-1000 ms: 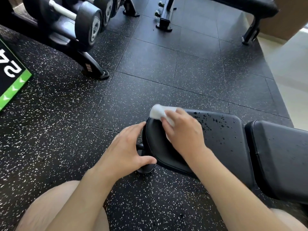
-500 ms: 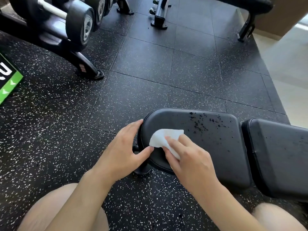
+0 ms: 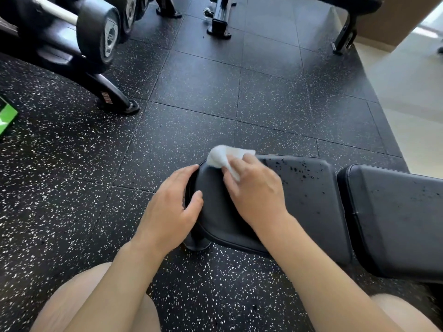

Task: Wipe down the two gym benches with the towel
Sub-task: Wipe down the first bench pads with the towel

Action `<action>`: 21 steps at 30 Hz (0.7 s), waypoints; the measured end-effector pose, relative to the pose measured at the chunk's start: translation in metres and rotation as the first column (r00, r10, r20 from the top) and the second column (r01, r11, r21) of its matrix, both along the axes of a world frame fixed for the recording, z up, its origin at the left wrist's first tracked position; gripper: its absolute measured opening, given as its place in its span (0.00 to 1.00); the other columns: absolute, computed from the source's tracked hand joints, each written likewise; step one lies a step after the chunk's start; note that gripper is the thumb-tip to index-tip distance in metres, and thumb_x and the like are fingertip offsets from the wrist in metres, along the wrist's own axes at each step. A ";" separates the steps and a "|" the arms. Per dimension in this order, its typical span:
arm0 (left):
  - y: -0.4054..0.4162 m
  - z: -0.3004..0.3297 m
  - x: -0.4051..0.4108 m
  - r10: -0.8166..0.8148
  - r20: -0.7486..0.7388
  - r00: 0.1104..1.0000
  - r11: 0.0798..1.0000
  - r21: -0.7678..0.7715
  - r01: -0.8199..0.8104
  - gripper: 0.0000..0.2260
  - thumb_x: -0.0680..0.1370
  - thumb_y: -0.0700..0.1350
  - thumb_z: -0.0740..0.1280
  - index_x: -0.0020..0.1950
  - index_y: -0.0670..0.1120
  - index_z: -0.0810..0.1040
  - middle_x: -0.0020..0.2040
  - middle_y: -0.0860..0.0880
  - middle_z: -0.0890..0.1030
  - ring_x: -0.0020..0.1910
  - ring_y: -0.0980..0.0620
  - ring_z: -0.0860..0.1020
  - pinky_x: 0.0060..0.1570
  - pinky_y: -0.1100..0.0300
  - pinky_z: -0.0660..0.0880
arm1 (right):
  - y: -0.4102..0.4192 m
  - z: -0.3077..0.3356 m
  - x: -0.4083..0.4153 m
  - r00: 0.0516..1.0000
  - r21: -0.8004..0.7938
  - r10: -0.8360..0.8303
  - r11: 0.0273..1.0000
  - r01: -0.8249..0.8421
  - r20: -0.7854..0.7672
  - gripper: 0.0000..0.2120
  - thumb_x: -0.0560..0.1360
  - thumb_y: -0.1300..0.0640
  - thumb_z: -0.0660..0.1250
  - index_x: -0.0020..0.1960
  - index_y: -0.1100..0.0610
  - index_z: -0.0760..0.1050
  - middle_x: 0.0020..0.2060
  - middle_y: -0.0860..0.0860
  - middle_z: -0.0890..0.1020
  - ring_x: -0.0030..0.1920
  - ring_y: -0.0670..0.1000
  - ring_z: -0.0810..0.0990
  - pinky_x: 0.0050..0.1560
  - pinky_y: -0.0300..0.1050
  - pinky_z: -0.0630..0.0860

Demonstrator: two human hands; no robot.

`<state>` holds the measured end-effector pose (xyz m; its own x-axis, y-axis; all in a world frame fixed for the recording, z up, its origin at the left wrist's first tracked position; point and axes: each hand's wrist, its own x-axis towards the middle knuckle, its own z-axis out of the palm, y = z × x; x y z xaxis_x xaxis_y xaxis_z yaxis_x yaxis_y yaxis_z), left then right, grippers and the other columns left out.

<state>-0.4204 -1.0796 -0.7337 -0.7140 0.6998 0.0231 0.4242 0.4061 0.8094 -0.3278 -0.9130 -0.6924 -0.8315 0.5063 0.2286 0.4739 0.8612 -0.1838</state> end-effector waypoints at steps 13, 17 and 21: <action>0.000 0.002 0.007 -0.032 -0.022 0.999 0.999 0.007 0.032 0.29 0.78 0.57 0.66 0.79 0.54 0.68 0.76 0.60 0.71 0.77 0.60 0.67 0.78 0.54 0.65 | 0.053 0.003 0.007 0.985 -0.043 -0.166 0.985 0.168 0.043 0.12 0.82 0.46 0.62 0.51 0.53 0.79 0.43 0.49 0.73 0.45 0.61 0.80 0.42 0.50 0.67; 0.000 0.001 0.008 -0.010 -0.023 1.000 1.000 -0.006 0.010 0.28 0.80 0.54 0.64 0.80 0.52 0.69 0.76 0.58 0.72 0.76 0.58 0.69 0.78 0.53 0.66 | 0.023 0.003 -0.014 0.995 -0.042 -0.098 0.994 0.098 0.017 0.12 0.81 0.47 0.62 0.49 0.54 0.77 0.47 0.53 0.77 0.46 0.61 0.81 0.41 0.50 0.69; 0.000 0.002 0.008 0.024 -0.038 0.999 1.000 0.007 -0.024 0.25 0.80 0.50 0.66 0.78 0.51 0.71 0.73 0.57 0.75 0.73 0.59 0.71 0.75 0.58 0.67 | -0.011 0.003 0.008 0.999 -0.021 0.053 0.998 -0.053 0.002 0.07 0.77 0.49 0.69 0.49 0.52 0.79 0.41 0.51 0.78 0.37 0.57 0.81 0.33 0.44 0.68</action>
<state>-0.4126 -1.0798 -0.7318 -0.7291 0.6822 0.0551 0.4448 0.4112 0.7956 -0.3198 -0.9239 -0.6898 -0.8578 0.4662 0.2164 0.4280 0.8811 -0.2014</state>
